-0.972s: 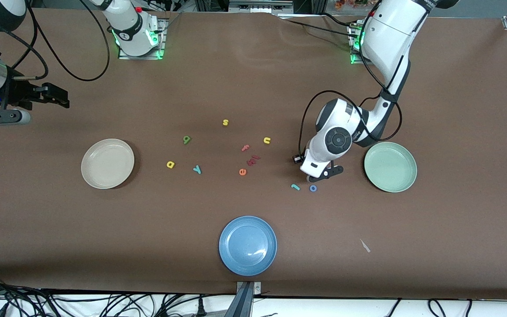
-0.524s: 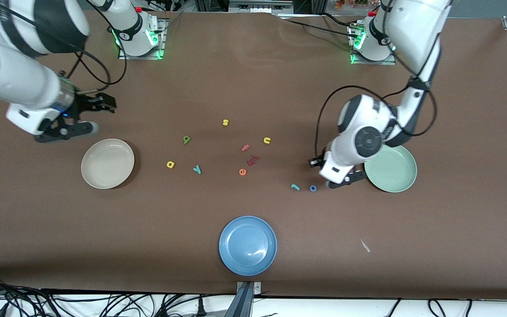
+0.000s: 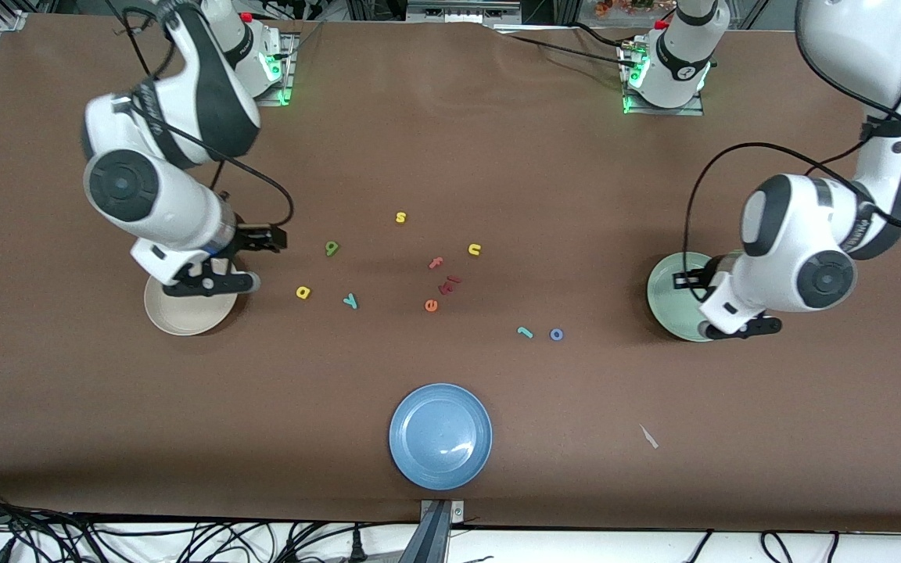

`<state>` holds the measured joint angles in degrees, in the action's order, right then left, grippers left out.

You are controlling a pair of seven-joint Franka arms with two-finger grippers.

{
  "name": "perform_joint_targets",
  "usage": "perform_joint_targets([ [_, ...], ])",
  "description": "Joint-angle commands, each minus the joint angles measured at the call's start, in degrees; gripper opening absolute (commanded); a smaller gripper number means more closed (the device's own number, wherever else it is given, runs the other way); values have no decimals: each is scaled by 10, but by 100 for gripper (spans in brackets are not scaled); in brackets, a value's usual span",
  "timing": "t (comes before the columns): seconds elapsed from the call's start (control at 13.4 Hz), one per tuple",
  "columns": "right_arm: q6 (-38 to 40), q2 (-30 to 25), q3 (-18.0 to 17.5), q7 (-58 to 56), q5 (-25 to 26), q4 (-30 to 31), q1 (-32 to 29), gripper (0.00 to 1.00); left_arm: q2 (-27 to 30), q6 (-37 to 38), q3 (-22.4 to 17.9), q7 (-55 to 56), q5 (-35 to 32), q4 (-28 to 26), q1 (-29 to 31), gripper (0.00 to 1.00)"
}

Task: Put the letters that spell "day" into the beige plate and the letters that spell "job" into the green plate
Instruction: 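Drop the pink letter in the green plate while the right gripper reaches letters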

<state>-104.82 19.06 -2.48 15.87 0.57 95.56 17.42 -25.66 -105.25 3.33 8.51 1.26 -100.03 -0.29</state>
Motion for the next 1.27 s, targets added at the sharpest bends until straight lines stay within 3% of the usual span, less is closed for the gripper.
perform_joint_targets([
  [0.0,-80,7,1,11,-7,48,1,100,-21,0,9,-71,-14,-8,46,13],
  [0.3,-265,23,3,32,-5,163,1,100,-64,-19,8,-83,-27,-8,64,14],
  [0.6,-303,59,3,35,-5,167,-1,100,-83,-25,8,-84,-28,-8,78,25],
  [0.67,-308,62,3,35,-5,168,-1,100,-83,-25,8,-84,-27,-7,78,32],
  [0.75,-309,64,4,35,-5,167,-1,100,-81,-25,9,-83,-27,-3,77,53],
  [0.82,-310,67,3,36,-5,167,-1,100,-77,-25,11,-83,-25,2,76,93],
  [0.9,-311,70,4,36,-6,165,-2,100,-72,-25,12,-76,-20,7,72,100],
  [1.05,-317,77,4,36,-6,165,-5,100,-55,-22,26,-48,-14,19,63,100],
  [1.2,-325,87,6,36,-6,166,-6,100,-54,-22,52,50,35,49,59,100],
])
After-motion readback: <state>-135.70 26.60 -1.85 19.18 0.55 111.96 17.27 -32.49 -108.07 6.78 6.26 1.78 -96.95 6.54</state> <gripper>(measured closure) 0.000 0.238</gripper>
